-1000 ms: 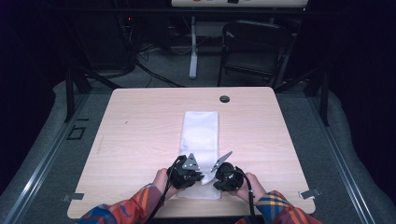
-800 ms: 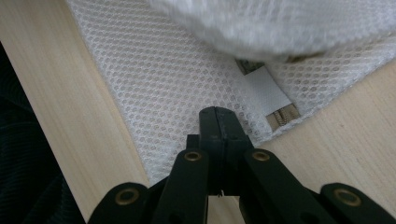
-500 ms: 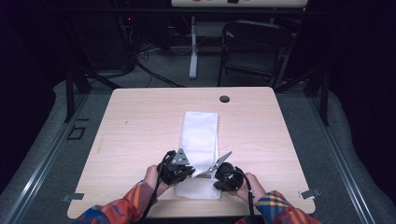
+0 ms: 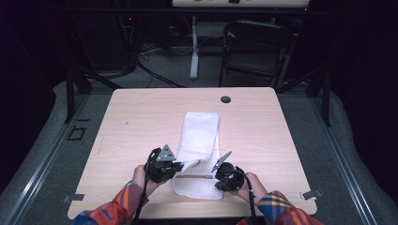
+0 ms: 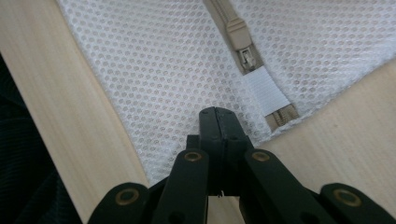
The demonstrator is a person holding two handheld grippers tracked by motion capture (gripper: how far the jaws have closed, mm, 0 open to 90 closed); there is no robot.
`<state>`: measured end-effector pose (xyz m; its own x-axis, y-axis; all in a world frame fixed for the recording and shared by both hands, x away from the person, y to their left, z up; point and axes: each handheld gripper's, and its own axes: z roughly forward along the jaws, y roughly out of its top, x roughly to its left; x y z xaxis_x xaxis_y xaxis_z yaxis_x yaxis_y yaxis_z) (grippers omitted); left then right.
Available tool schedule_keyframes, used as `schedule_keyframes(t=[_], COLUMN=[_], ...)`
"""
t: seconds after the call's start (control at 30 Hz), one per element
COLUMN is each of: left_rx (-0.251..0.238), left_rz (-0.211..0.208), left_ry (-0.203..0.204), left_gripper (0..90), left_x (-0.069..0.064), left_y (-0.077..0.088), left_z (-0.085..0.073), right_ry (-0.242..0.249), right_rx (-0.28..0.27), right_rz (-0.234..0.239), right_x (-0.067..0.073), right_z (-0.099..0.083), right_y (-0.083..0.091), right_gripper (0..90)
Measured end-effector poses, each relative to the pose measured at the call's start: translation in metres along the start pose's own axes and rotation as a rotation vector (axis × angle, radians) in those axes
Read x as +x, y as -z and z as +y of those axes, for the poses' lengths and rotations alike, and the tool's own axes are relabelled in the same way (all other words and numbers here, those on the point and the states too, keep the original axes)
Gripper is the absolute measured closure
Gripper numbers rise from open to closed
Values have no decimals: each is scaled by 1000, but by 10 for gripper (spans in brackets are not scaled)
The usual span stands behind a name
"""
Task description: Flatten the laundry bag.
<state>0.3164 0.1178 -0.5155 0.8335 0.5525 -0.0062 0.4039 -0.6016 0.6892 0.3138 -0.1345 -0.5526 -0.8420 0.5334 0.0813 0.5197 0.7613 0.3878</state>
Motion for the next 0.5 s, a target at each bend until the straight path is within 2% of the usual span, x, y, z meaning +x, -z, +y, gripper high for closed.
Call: schedule_keyframes(t=[0.2, 0.27, 0.3, 0.4, 0.5], left_rx=[12, 14, 13, 15, 4], left_rz=[-18, -19, -19, -26, -14], left_ry=[-19, -20, -21, -18, -13], left_gripper=[857, 857, 856, 856, 855], left_x=[-5, -6, -6, -5, -4], left_y=[-6, -6, -6, -6, -5], left_z=[2, 2, 2, 2, 1], right_ry=[-19, -29, -12, -10, 1], right_rx=[-91, -102, -96, -108, -83], right_rz=[-73, -90, -93, -88, -82], right_x=[-10, -13, -15, -17, -16], right_z=[7, 10, 12, 15, 18], right_y=[9, 7, 7, 1, -6], right_gripper=[900, 900, 900, 900, 900])
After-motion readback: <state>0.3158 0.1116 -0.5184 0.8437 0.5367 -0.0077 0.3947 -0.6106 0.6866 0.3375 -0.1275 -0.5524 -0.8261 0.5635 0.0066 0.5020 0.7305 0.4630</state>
